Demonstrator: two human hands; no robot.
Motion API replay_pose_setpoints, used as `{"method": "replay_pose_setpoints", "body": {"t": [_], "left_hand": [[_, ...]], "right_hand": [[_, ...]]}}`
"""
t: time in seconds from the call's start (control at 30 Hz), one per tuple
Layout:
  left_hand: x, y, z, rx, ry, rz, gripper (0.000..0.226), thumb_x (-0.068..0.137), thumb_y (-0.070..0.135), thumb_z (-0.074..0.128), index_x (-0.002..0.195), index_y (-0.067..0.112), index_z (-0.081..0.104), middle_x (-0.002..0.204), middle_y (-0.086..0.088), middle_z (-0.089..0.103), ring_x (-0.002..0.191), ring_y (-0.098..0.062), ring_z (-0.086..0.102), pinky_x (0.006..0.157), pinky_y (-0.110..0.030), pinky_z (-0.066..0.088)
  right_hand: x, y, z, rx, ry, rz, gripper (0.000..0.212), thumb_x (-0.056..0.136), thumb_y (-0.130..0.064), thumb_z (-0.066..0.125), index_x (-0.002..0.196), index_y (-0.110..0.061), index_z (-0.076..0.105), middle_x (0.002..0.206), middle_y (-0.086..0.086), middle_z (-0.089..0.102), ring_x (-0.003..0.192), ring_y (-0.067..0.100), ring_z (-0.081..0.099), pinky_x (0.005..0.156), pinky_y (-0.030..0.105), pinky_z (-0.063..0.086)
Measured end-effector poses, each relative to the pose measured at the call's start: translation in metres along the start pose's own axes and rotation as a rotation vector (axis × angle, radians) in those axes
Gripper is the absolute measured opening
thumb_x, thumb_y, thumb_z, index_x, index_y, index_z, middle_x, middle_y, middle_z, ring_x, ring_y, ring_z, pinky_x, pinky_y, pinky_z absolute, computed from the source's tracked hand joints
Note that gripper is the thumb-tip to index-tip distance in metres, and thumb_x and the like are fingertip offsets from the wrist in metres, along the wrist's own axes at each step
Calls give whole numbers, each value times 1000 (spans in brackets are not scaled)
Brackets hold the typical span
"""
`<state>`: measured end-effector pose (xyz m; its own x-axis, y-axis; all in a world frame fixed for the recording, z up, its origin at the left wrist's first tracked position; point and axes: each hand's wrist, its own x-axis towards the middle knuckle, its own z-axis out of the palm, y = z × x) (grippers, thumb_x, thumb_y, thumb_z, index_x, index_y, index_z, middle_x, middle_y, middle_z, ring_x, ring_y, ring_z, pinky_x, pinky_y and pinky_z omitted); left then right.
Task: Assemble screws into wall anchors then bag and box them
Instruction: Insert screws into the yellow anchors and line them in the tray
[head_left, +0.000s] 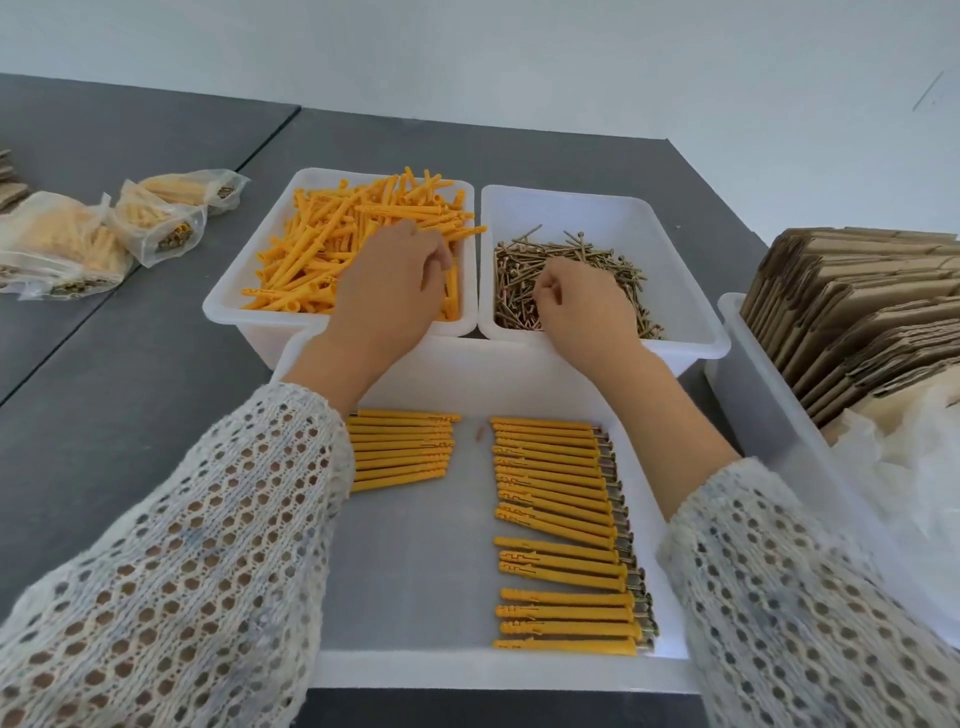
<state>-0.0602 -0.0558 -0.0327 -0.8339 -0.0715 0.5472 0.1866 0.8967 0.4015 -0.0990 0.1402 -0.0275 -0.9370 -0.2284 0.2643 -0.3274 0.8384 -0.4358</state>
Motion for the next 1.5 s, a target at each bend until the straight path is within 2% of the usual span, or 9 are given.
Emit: {"method": "replay_pose_setpoints", "body": {"t": [0.13,0.27,0.37,0.67,0.8,1.03,1.2,1.33,1.5], "left_hand": [[1,-6,1,274,-90,-122,28,100,26,42,107,21,68,111,-7,58,113,-30,48,72,-39,46],[1,-8,5,386,-282,-199,39,102,37,34,125,24,63,132,-11,51,124,-36,44,98,-50,38],[2,-8,6,399,-311,-184,41,103,39,31,126,26,62,135,-10,48,125,-37,43,101,-53,34],[1,-10,3,287,-296,-152,38,103,35,35,123,25,65,131,-4,54,127,-31,41,103,-53,30],[2,-11,5,294,-284,-181,40,102,37,37,132,23,60,140,-3,50,132,-31,37,107,-56,25],[0,-9,5,223,-105,-142,39,100,31,44,135,19,56,135,-5,50,127,-28,42,103,-50,31],[0,-7,3,183,-63,-66,38,99,25,45,136,19,56,132,-5,51,125,-26,44,99,-46,37],[0,-6,3,148,-56,-42,36,99,23,47,133,18,58,131,-6,52,123,-25,47,96,-45,42],[1,-8,1,77,-64,-37,35,98,20,49,132,16,59,129,-7,53,121,-25,48,93,-46,47]], "right_hand": [[12,8,6,-123,-222,183,25,93,-29,38,93,-12,57,91,7,61,86,28,55,72,37,42],[24,6,10,-245,-444,279,50,96,-36,32,138,-14,48,146,13,44,136,38,35,108,52,33],[29,8,12,-236,-485,265,54,97,-35,30,147,-18,39,157,13,31,144,38,24,115,56,24],[37,12,8,-64,-509,222,34,94,-30,47,117,-8,60,120,12,61,95,25,55,89,40,47],[41,14,9,-55,-540,198,35,96,-22,46,119,0,62,125,16,60,105,29,57,91,40,45],[43,14,15,-207,-507,235,25,95,-25,40,75,-13,47,85,5,50,81,24,47,80,39,41],[42,9,12,-209,-546,216,18,98,-29,46,94,-12,51,103,6,52,94,24,46,83,34,37],[41,8,9,-190,-492,232,31,99,-29,45,70,-18,41,81,5,45,93,25,41,81,35,34],[30,11,8,-166,-341,270,29,95,-29,38,71,-14,44,76,5,51,71,24,47,77,39,42]]}}
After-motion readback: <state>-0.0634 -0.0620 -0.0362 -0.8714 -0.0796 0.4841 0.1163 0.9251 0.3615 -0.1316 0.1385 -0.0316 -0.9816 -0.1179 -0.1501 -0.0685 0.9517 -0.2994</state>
